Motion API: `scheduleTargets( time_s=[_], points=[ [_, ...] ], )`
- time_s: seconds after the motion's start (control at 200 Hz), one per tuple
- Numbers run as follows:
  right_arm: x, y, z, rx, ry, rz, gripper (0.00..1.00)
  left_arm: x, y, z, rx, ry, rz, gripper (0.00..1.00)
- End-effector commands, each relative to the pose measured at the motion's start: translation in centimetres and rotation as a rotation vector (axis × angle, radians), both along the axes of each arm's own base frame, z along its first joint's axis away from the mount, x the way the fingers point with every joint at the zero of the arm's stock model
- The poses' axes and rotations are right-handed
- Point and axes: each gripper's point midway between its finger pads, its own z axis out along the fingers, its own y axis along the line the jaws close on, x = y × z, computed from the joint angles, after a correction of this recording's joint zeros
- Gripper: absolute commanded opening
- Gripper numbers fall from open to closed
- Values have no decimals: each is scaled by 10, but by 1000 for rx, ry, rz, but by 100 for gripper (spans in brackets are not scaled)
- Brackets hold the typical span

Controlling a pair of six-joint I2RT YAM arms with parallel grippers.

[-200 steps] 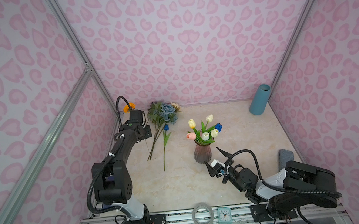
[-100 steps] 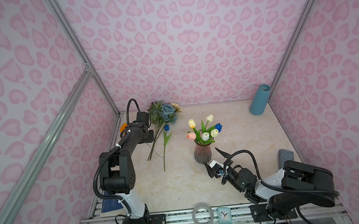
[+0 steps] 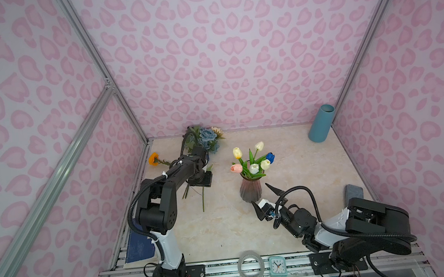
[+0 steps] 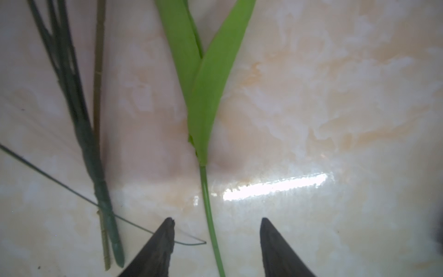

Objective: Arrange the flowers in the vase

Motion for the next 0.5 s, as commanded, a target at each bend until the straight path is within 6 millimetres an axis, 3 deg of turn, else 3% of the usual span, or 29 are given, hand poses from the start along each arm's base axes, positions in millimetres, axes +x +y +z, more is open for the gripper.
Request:
scheduleTargets(
  time_s=[0.0, 0.255, 0.38, 0.495],
  points=[
    [1, -2, 11, 43, -24, -12, 93, 0, -5, -2, 24, 23, 7, 58],
    [1, -3, 12, 43, -27, -16, 93, -1, 11, -21, 139, 61, 41, 49],
    [1, -3, 11, 41, -27, -18, 93, -4, 10, -29, 136, 76, 31, 32],
    [1, -4, 13, 44, -31, -23, 93, -1, 7, -30, 116, 52, 35, 25]
  ],
)
